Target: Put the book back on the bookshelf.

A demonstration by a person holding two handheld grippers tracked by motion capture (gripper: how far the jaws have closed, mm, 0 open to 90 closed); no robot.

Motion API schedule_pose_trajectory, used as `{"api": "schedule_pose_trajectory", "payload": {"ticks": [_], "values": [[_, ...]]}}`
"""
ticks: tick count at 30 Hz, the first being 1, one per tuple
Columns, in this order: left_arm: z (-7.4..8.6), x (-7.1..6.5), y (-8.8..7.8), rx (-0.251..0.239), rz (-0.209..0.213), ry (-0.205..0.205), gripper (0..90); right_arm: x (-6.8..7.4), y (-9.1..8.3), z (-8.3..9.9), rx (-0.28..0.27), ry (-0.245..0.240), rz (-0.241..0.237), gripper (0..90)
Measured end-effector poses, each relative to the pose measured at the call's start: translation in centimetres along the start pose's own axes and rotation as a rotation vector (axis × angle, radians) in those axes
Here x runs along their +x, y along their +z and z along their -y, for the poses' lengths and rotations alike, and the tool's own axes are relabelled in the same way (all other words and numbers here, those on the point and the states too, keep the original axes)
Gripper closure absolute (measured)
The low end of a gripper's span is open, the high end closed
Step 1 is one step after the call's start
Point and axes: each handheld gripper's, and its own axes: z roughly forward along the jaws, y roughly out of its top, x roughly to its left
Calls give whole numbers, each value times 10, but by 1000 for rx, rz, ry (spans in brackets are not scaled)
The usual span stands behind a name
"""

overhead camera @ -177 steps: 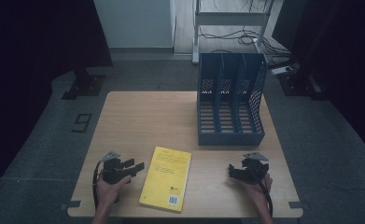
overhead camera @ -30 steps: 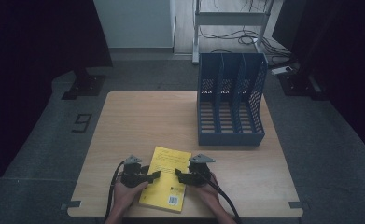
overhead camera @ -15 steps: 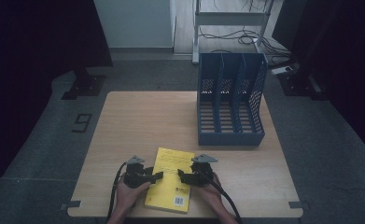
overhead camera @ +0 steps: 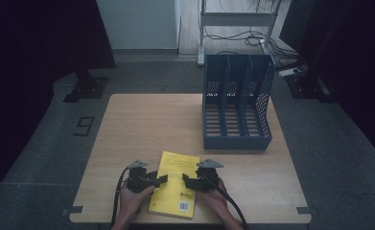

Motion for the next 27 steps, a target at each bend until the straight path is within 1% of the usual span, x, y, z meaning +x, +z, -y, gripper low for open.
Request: {"api": "schedule_pose_trajectory", "payload": {"ticks": [5,6,8,15,16,18,19,22,23,24,25,27], "values": [[-1,-2,-2,-11,4,-5,429,1,0,0,-3,-15,5,216],[-1,-2,-4,-16,11,-11,431,2,-1,0,-7,-30,10,219],[-3,-3,-7,-31,28,-25,432,2,-1,0,-7,-30,11,218],[-3,-2,-10,-46,53,-37,441,2,-1,0,-9,-30,9,218],[-3,-1,-10,-56,70,-56,440,2,-1,0,-10,-31,9,217],[-3,1,-11,-63,90,-71,439,1,-1,0,-10,-31,8,216],[-3,1,-11,-63,90,-71,440,1,-1,0,-11,-32,8,216],[-3,4,-12,-73,119,-100,439,1,-1,1,-13,-31,7,216],[-3,6,-13,-84,144,-128,440,1,-1,1,-14,-31,7,216],[-3,6,-13,-84,144,-128,442,1,-1,1,-14,-31,7,216],[-3,8,-14,-99,168,-152,449,2,-1,1,-16,-31,8,215],[-4,8,-16,-113,199,-169,453,2,-1,1,-19,-38,12,216]]}}
